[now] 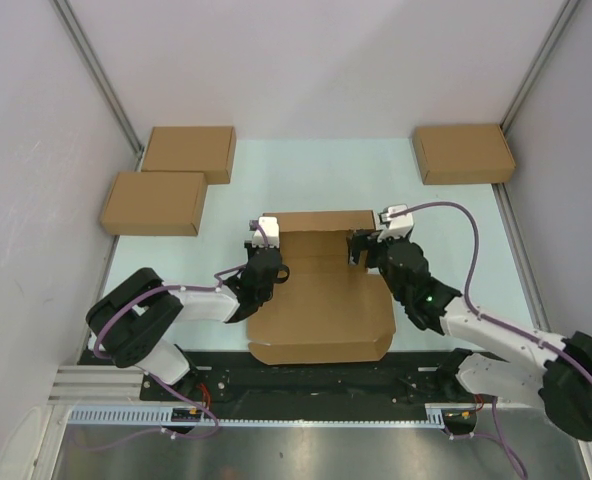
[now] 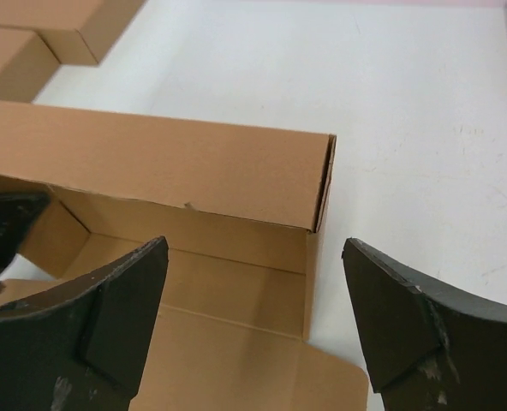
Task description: Fold the paper box
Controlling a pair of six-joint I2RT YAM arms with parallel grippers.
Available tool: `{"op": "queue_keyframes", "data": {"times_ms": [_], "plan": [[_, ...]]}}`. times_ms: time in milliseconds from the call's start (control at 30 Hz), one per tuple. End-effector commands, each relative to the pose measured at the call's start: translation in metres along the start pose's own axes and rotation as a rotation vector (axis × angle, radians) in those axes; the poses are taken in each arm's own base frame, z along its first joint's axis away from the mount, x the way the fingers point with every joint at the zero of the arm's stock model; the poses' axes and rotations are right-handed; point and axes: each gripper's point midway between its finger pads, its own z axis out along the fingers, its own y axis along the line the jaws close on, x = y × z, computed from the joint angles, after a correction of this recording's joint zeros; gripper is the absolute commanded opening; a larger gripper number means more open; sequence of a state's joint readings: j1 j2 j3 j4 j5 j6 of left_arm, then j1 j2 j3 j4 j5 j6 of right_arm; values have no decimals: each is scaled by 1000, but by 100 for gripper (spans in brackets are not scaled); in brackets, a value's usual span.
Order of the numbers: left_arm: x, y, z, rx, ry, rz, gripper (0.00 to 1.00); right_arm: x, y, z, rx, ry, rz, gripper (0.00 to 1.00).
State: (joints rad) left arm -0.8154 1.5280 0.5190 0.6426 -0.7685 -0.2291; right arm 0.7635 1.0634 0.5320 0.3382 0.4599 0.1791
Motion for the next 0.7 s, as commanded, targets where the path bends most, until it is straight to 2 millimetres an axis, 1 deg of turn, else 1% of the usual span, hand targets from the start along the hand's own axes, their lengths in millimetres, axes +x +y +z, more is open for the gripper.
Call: {"op": "queue_keyframes", "data": {"times_ms": [0, 67, 100, 133, 167, 200, 233, 267, 300, 367, 400, 433, 467, 500, 533, 567, 633, 667], "plan": [[-3, -4, -2, 12, 3, 68, 0, -36, -2, -21, -5, -68, 32, 89], [-4, -3, -2, 9, -1, 68, 0, -50, -11, -22, 14, -93, 88, 90], [-4, -3, -2, 9, -2, 67, 0, -60, -12, -20, 14, -92, 173, 90], [-3, -3, -2, 9, -1, 68, 0, -62, -14, -17, 8, -77, 217, 90], [-3, -2, -2, 8, -3, 66, 0, -62, -6, -14, -58, -41, 267, 90], [-3, -2, -2, 7, -4, 65, 0, -64, -20, -6, -32, -27, 348, 93], [-2, -1, -3, 7, -3, 66, 0, -68, -18, -3, -57, -21, 392, 93], [-3, -1, -3, 8, -9, 63, 0, -69, -9, -3, -140, 3, 429, 93], [-3, -1, -3, 6, -10, 66, 0, -78, -21, 3, -129, -24, 468, 94], [-3, -1, -3, 7, -16, 64, 0, -76, -12, 6, -215, 18, 550, 95], [-3, -1, -3, 6, -17, 66, 0, -80, -10, 8, -246, 12, 574, 94], [-4, -1, -3, 6, -18, 65, 0, -76, -18, 15, -241, 32, 618, 94], [-3, -1, -3, 6, -18, 65, 0, -74, -10, 15, -300, 64, 632, 95], [-2, -1, -2, 6, -16, 67, 0, -76, -9, 17, -327, 66, 645, 94], [-2, 0, -2, 3, -16, 67, 0, -67, -11, 23, -331, 99, 668, 93], [-3, -1, -2, 3, -18, 63, 0, -65, -6, 22, -368, 119, 667, 93], [-1, 0, -2, 0, -16, 65, 0, -59, -4, 25, -375, 137, 665, 93], [-2, 0, -1, -2, -16, 66, 0, -52, -4, 28, -376, 157, 663, 92]]}}
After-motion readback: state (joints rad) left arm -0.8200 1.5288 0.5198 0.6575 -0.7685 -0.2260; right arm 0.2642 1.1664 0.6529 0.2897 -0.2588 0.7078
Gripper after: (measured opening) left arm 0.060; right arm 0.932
